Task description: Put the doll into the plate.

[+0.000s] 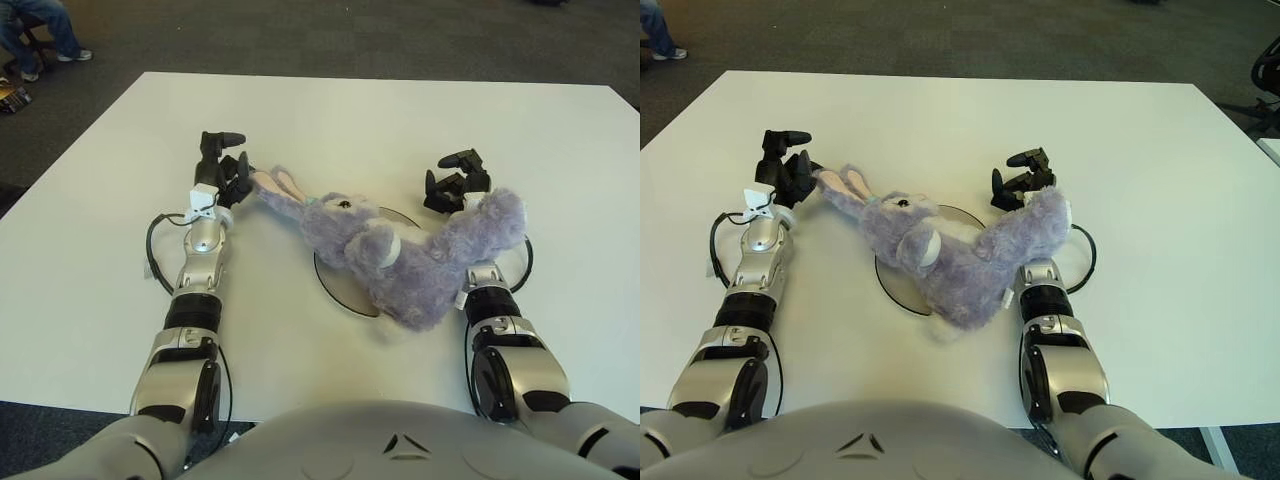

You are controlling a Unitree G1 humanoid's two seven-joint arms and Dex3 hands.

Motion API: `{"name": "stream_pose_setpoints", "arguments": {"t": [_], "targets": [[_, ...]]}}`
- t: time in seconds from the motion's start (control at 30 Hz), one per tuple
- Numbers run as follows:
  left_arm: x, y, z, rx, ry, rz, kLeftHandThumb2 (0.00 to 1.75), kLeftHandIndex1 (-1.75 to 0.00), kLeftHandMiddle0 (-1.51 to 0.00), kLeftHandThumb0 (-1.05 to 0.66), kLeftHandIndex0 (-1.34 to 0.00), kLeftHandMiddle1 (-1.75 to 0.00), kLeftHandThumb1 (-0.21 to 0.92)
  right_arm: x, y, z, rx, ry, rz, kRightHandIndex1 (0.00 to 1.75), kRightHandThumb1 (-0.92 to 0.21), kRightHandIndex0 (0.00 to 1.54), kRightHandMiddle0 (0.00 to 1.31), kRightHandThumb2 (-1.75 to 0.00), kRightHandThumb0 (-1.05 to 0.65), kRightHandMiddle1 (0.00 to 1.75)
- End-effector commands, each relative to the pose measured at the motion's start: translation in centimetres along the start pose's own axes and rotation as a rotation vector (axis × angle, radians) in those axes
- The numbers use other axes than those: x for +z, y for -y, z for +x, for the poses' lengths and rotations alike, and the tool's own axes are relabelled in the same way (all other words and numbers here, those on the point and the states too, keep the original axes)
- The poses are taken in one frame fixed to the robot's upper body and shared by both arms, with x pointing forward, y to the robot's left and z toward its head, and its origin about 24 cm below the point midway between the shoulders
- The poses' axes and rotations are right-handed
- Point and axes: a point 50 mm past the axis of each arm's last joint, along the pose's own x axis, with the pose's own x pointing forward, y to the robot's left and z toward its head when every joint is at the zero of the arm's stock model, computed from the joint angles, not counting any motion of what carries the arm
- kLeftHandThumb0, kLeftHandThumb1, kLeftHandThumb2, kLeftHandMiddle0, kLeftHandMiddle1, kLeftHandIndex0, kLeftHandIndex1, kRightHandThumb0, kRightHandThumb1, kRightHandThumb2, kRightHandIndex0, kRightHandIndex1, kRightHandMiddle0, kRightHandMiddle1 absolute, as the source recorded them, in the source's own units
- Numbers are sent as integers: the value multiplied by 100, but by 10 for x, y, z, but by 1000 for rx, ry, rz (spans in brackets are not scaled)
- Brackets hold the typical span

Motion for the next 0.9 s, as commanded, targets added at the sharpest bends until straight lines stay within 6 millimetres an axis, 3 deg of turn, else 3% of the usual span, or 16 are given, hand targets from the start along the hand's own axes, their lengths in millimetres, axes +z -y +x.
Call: {"name": "stream_pose_setpoints", "arguments": {"t": [0.0,0.1,0.87], "targets": [[3,1,3,12,-13,-19,75,-175,-89,-38,-30,-175,75,-11,8,-2,-16,-53,-32,153,-34,74,40,-120,-1,165],[2,2,3,16,-30,-14,86,-175,-96,-39,-35,-175,68,-11,8,-2,-14,-53,-34,153,-34,74,41,-120,-1,165],[-13,2,-1,13,-106,-5,119,-175,-118,-45,-53,-175,42,-12,7,-2,-21,-62,-22,155,-34,73,40,-121,-1,165]]}}
